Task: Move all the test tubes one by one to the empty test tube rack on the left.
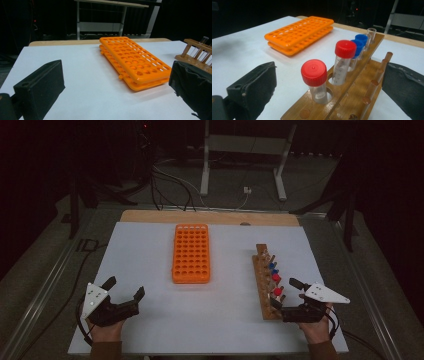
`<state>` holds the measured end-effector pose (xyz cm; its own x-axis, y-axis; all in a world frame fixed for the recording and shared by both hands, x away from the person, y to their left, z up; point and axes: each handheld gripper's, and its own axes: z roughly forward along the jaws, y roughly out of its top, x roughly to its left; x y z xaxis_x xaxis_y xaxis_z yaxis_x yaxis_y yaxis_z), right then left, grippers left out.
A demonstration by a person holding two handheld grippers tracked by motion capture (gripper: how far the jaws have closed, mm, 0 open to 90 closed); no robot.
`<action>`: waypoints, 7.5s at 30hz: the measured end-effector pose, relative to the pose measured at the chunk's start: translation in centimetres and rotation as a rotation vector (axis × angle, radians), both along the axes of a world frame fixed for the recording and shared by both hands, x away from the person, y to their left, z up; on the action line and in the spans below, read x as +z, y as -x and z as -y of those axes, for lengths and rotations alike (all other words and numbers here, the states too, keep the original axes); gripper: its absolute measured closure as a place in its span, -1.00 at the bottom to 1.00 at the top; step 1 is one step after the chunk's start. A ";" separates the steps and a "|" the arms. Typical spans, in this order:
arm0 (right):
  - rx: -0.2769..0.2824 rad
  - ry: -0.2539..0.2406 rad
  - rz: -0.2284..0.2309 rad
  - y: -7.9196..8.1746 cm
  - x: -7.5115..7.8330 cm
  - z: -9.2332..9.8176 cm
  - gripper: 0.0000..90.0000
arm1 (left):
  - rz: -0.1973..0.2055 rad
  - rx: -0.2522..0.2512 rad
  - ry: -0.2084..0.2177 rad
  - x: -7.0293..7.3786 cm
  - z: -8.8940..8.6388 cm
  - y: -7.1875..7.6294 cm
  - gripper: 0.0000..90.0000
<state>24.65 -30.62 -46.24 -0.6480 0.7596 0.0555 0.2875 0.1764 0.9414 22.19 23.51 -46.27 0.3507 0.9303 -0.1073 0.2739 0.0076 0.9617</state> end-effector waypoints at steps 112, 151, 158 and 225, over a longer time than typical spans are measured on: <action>0.206 0.011 -0.123 -2.7 5.6 -10.9 0.56 | -0.064 -0.560 -0.084 1.9 22.3 -3.9 -0.05; 0.048 -0.035 -0.040 -1.9 5.1 -5.6 -0.84 | -0.066 -0.514 -0.075 1.6 19.7 -6.2 0.67; -0.030 -0.023 -0.025 -1.5 4.7 -4.1 -1.00 | -0.051 -0.477 -0.094 1.7 18.8 -7.2 0.67; -0.068 -0.014 -0.038 -0.6 3.4 -1.4 -0.99 | -0.200 -0.335 -0.179 -3.9 17.1 -11.2 0.25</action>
<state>25.23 -29.17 -42.89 -0.5921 0.8008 0.0902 0.3338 0.1418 0.9319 33.40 6.45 -50.20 0.6256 0.7785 -0.0511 0.4143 -0.2760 0.8673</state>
